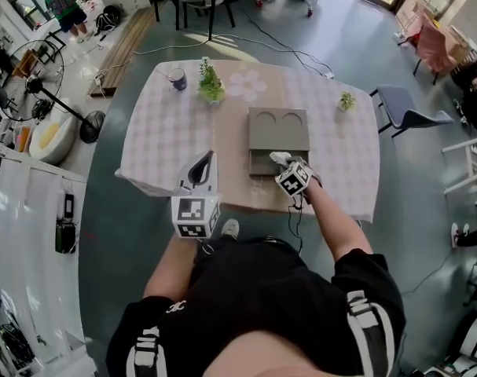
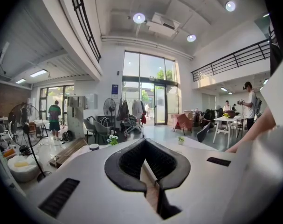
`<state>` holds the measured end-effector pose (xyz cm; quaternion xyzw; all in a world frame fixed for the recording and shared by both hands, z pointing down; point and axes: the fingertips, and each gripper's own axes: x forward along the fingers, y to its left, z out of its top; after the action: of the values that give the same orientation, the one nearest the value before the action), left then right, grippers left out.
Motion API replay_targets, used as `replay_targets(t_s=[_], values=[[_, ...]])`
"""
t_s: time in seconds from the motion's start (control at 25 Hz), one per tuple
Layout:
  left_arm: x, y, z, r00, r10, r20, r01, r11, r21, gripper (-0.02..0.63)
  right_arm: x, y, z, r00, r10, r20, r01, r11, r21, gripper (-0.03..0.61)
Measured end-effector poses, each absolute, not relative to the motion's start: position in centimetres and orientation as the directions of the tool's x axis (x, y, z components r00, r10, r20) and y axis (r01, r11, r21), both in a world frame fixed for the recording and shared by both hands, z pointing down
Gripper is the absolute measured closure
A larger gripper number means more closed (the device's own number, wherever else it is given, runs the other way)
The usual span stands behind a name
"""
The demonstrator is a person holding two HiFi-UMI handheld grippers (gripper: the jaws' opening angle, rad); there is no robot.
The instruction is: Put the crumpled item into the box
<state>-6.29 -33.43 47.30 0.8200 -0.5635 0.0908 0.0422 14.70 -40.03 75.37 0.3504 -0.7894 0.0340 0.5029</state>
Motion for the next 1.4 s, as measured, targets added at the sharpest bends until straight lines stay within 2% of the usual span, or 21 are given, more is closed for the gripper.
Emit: replay_targets(t_s=[0.4,0.72,0.84,0.96,1.12,1.4], values=[[-6.3,-33.8,47.1,0.337,-0.921,0.195,-0.935,-0.351,-0.044,0.611,14.1,-40.9,77.0,-0.26,-0.448,0.856,-0.504,0.819,0.275,0.488],[-6.5,-33.7,46.9,0.329,-0.922,0.202,-0.936,-0.347,-0.06,0.611,14.3,-41.1,78.0,-0.252,-0.408,0.878,-0.575,0.793,0.203,0.486],[-6.7,-33.6,47.1,0.325,-0.922,0.21,-0.937,-0.345,-0.062,0.611,14.6,-40.1,78.6,-0.262,-0.341,0.903,-0.65,0.753,0.096,0.436],[-6.5,-33.8,47.2,0.327,-0.921,0.209,-0.937,-0.344,-0.05,0.611,13.7,-39.6,77.8,-0.33,-0.318,0.889,-0.659,0.751,0.024,0.408],[-5.6,-33.8,47.2,0.342,-0.916,0.209,-0.933,-0.358,-0.039,0.611,13.4,-40.2,75.9,-0.403,-0.366,0.839,-0.673,0.739,-0.001,0.36],[-4.5,-34.5,47.4,0.38,-0.904,0.197,-0.919,-0.394,-0.034,0.611,14.9,-42.7,70.6,-0.398,-0.582,0.709,-0.763,0.64,0.097,0.36]])
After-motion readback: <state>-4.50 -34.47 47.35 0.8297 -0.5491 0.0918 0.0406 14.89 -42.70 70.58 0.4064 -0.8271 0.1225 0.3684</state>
